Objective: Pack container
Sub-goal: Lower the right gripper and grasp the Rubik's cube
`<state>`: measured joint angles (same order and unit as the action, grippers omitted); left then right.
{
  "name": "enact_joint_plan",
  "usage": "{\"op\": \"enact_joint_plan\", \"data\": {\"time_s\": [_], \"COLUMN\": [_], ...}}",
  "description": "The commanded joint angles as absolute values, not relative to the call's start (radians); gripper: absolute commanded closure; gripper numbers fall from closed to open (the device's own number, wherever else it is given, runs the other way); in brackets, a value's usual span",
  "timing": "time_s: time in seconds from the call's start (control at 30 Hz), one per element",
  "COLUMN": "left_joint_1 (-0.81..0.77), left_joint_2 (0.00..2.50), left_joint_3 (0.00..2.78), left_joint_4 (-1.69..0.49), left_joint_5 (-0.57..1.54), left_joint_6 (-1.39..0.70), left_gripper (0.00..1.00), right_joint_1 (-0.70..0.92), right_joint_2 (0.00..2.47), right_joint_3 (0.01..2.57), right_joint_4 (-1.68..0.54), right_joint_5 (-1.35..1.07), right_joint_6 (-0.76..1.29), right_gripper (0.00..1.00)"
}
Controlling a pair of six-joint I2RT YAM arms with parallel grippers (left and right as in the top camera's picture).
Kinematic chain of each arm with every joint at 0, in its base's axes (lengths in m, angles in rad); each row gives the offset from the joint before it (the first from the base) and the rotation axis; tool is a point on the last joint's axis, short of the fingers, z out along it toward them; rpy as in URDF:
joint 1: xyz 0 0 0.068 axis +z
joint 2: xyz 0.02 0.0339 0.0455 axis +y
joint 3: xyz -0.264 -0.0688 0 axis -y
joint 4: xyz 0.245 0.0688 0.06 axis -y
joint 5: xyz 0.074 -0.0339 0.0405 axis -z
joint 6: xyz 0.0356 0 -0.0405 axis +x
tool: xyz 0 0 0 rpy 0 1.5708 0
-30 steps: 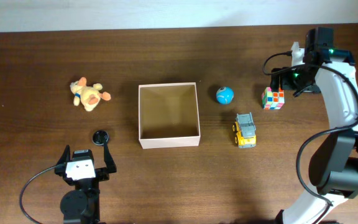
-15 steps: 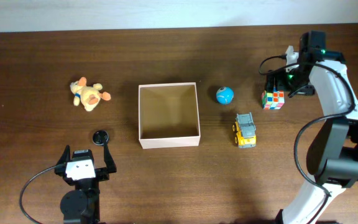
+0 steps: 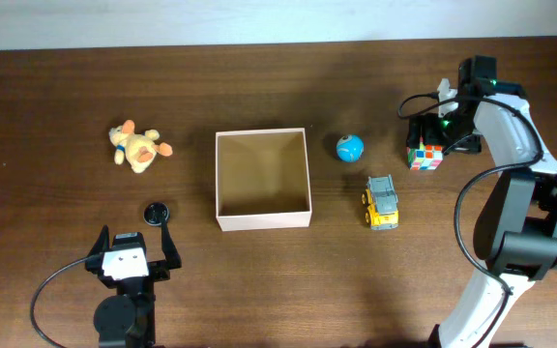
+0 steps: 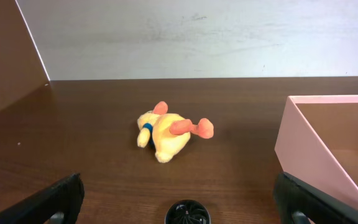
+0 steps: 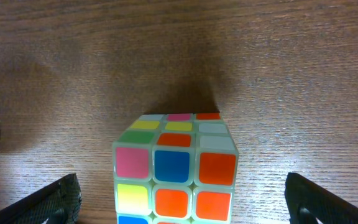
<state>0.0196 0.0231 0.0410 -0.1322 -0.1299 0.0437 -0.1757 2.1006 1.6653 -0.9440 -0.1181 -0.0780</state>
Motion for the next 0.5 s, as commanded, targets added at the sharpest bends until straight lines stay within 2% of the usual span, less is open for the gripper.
{"op": "enact_joint_plan", "data": {"time_s": [0.0, 0.23, 0.47], "left_joint_1": [0.020, 0.020, 0.020], "left_joint_2": [0.019, 0.019, 0.019], "left_joint_3": [0.036, 0.036, 0.036], "left_joint_4": [-0.132, -0.132, -0.132], "left_joint_5": [-0.120, -0.120, -0.120], "left_joint_6": [0.038, 0.038, 0.038], "left_gripper": [0.01, 0.01, 0.01], "right_joint_1": [-0.167, -0.164, -0.163], "right_joint_2": [2.124, 2.135, 2.135], "right_joint_3": [1.681, 1.679, 1.676], "right_joint_4": [-0.940, -0.937, -0.934], "right_joint_5": [-0.128, -0.128, -0.128], "right_joint_6": [-0.066, -0.067, -0.067], "right_gripper": [0.01, 0.00, 0.07]}}
